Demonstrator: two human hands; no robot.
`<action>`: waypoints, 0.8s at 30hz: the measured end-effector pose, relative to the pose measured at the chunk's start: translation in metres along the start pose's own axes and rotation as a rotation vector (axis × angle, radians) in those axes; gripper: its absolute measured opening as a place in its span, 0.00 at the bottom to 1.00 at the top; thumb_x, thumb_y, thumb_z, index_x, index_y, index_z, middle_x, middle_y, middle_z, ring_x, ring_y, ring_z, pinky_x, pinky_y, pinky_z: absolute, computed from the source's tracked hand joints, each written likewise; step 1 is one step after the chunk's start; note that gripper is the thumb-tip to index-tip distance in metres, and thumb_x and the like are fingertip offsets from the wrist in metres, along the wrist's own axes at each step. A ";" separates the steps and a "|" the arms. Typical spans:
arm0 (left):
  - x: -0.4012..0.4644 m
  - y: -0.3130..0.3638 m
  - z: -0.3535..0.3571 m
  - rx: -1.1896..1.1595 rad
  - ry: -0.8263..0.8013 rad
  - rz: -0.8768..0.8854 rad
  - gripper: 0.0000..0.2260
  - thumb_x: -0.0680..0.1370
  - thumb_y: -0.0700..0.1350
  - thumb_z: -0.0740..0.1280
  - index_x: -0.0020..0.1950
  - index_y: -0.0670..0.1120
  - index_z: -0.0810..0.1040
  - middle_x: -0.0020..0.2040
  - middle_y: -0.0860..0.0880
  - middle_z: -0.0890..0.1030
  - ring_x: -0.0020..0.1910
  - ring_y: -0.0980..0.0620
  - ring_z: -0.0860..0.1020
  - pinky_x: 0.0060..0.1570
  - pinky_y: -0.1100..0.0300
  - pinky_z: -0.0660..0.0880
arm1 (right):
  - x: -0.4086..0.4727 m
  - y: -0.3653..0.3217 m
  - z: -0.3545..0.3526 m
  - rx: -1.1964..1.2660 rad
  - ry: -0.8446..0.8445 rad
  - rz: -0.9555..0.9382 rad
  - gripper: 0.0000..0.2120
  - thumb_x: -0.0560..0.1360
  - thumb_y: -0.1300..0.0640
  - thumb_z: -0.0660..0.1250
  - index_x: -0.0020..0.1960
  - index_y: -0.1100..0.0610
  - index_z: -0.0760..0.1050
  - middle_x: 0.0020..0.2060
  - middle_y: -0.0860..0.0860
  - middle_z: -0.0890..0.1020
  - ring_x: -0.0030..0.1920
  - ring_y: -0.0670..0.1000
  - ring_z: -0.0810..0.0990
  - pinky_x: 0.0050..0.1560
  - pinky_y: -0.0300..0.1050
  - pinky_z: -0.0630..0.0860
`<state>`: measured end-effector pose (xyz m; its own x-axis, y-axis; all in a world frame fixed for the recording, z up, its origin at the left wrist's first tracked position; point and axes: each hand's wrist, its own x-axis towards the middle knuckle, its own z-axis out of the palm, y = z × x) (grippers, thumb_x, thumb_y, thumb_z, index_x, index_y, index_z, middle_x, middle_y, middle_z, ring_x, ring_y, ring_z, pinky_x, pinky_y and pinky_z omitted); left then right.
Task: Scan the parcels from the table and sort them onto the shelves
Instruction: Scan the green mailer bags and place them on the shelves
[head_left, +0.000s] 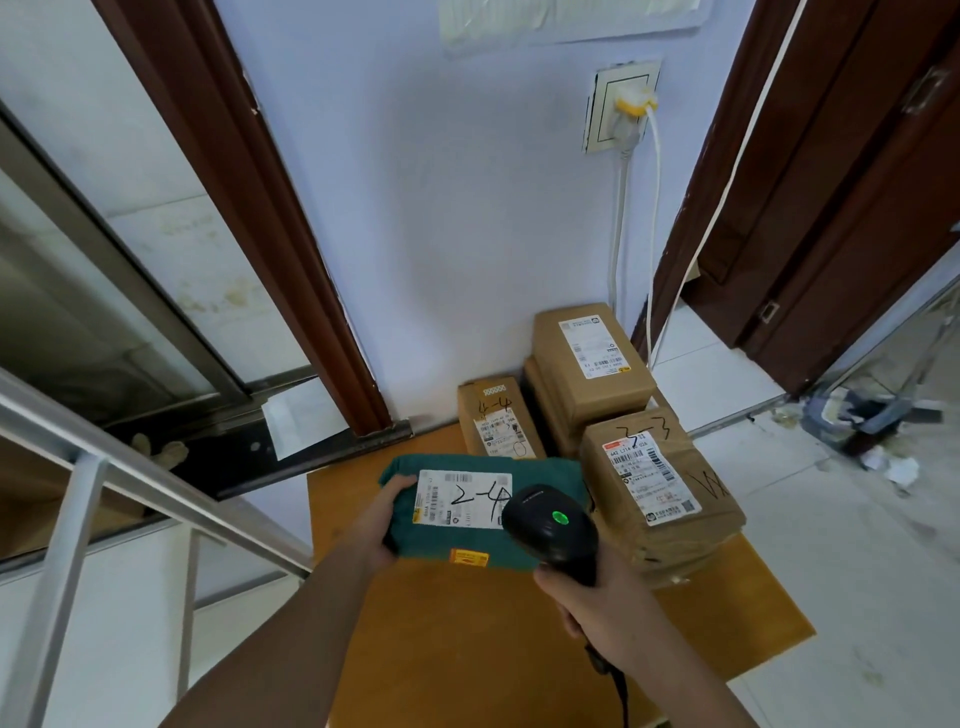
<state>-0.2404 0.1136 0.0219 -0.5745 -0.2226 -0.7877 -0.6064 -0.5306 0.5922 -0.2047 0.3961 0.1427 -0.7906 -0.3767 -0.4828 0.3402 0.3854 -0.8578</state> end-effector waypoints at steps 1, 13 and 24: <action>0.003 0.000 0.003 -0.005 0.009 0.002 0.14 0.78 0.49 0.74 0.59 0.43 0.82 0.49 0.40 0.88 0.46 0.41 0.85 0.47 0.48 0.81 | 0.000 0.001 0.000 -0.003 0.003 0.004 0.04 0.78 0.57 0.69 0.50 0.54 0.74 0.28 0.50 0.72 0.27 0.46 0.71 0.32 0.35 0.73; -0.004 -0.053 0.040 -0.507 0.048 -0.008 0.15 0.79 0.48 0.74 0.60 0.42 0.77 0.58 0.39 0.82 0.58 0.39 0.80 0.61 0.41 0.78 | 0.004 0.000 -0.004 -0.064 0.033 0.024 0.10 0.79 0.56 0.69 0.40 0.53 0.73 0.26 0.50 0.72 0.23 0.43 0.70 0.27 0.29 0.70; -0.009 -0.037 0.046 -0.242 0.004 0.124 0.17 0.75 0.39 0.77 0.62 0.41 0.81 0.52 0.42 0.87 0.53 0.43 0.83 0.54 0.45 0.82 | 0.004 -0.008 0.003 -0.085 0.133 -0.035 0.07 0.77 0.55 0.69 0.42 0.53 0.74 0.26 0.48 0.75 0.26 0.47 0.74 0.30 0.38 0.73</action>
<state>-0.2381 0.1727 0.0149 -0.6334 -0.3014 -0.7127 -0.3820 -0.6792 0.6267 -0.2091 0.3886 0.1466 -0.8633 -0.2786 -0.4208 0.2718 0.4458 -0.8529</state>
